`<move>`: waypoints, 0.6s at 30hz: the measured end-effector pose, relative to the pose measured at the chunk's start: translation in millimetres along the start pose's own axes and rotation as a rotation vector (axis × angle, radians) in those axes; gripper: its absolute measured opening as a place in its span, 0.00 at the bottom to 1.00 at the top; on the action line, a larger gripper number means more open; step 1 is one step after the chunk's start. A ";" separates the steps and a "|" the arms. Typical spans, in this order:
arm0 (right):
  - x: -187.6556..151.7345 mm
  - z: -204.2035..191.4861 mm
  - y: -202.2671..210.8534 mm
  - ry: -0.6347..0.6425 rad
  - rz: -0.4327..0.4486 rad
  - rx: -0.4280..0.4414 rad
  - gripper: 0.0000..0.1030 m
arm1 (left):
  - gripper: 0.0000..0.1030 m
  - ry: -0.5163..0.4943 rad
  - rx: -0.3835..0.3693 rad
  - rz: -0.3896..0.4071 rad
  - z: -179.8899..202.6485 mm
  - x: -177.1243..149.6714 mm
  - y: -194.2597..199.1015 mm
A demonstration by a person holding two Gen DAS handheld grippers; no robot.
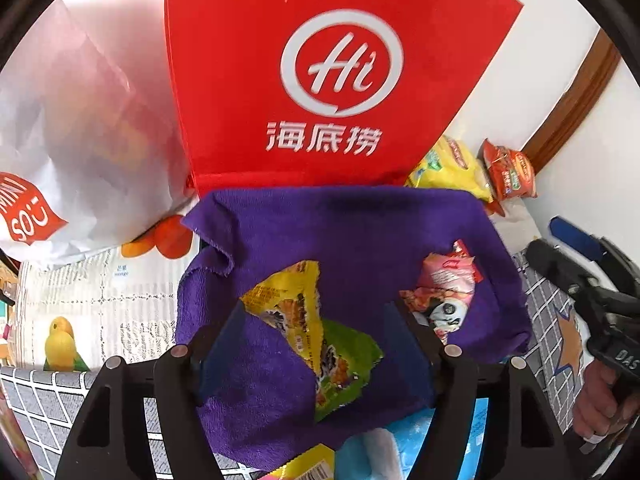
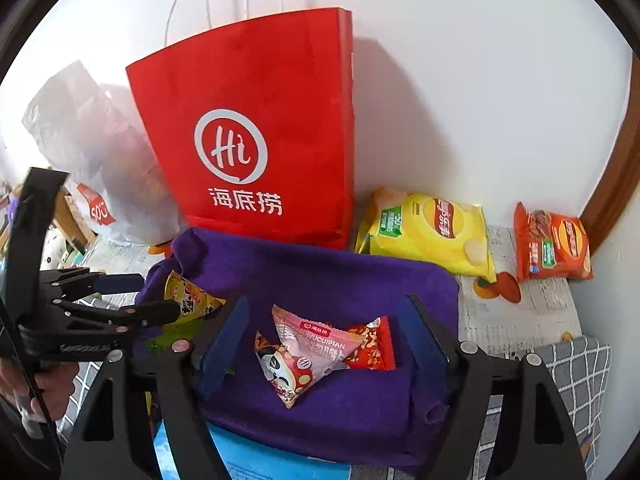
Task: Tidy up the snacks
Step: 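Open the right tool to drop the pink packet while the left tool lowers the yellow packet onto the towel, then move both tools back toward the snacks on the checked bedspread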
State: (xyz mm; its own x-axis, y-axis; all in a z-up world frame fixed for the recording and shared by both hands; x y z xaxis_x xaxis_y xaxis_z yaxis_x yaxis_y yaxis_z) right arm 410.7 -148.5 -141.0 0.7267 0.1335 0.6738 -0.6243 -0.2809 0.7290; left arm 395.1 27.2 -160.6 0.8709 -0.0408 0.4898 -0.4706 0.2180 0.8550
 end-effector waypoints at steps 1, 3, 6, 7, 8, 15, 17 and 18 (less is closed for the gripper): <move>-0.2 -0.2 -0.6 -0.006 -0.008 0.000 0.76 | 0.69 -0.002 -0.002 0.002 0.8 0.6 2.0; -0.9 -0.7 -0.9 -0.017 -0.021 -0.007 0.76 | 0.69 -0.008 -0.001 0.004 2.3 1.1 6.5; 0.5 -1.9 2.9 -0.022 -0.013 -0.041 0.82 | 0.69 -0.026 0.025 0.021 4.4 2.0 14.8; 1.7 -2.2 4.6 -0.027 -0.009 -0.051 0.82 | 0.69 -0.034 0.043 0.026 5.4 2.1 17.4; 3.5 -2.4 7.2 -0.045 -0.006 -0.062 0.82 | 0.69 -0.039 0.055 0.027 7.6 1.7 19.0; 6.1 -2.9 32.0 -0.104 0.037 -0.138 0.85 | 0.69 -0.070 0.074 0.055 15.3 3.0 44.1; 1.5 -1.1 42.7 -0.115 0.067 -0.149 0.85 | 0.72 -0.065 0.062 0.079 15.1 3.3 54.9; -1.0 0.1 47.2 -0.119 0.072 -0.141 0.85 | 0.72 -0.063 0.052 0.091 16.0 3.6 59.5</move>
State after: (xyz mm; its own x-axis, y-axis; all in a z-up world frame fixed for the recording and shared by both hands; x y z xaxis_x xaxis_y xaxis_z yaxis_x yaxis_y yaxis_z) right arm 380.5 -161.9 -107.3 0.7022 0.0024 0.7120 -0.7038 -0.1491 0.6946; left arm 367.9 24.5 -105.3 0.8146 -0.0845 0.5738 -0.5551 0.1729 0.8136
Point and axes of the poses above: each gripper's, at about its wrist camera, not at the fingertips, and y roughly against the way its jaws point, z to its right, x to its top, the point moved 5 cm from there along -y, roughly the way its jaws point, and after that the axes turned 2 degrees about -y, right-handed, at the moved point
